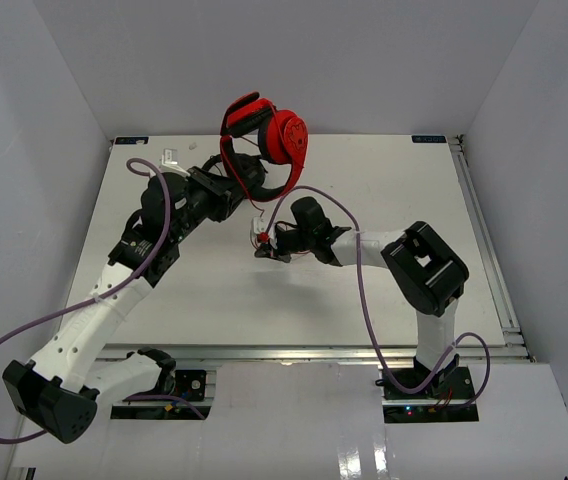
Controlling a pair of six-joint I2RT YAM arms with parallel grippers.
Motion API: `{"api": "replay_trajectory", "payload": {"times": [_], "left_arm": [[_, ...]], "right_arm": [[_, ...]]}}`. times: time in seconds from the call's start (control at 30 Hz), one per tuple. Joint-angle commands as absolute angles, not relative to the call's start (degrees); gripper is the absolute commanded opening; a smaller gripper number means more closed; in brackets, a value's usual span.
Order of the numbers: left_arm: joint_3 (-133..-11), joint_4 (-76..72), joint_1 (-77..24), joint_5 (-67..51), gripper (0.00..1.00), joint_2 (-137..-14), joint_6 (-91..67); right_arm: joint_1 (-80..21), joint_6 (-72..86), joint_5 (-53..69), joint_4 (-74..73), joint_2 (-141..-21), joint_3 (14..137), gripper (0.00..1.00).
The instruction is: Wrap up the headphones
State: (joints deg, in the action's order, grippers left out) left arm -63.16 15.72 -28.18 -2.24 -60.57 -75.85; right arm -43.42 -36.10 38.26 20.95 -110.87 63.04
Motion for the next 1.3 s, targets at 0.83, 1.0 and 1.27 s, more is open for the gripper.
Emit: {"api": "replay_trajectory", "payload": {"times": [0.83,1.0,1.27], "left_arm": [[-68.9,24.78,-16.65,9.08,0.0,-60.9,-54.77],[-69.68,24.99,-10.79,4.27,0.0,-62.08,-53.74],[-71.24,24.87,-7.31,0.15,0.0,-63.69,-52.96]], "right_arm": [[-26.37,-36.73,60.11,2.21,-65.49,43.34,0.08],[-26.03,-42.68,59.66,-3.51,-63.85,41.82,0.08],[-22.66,-46.41,57.54,-5.38,-62.94,38.59,0.08]]}}
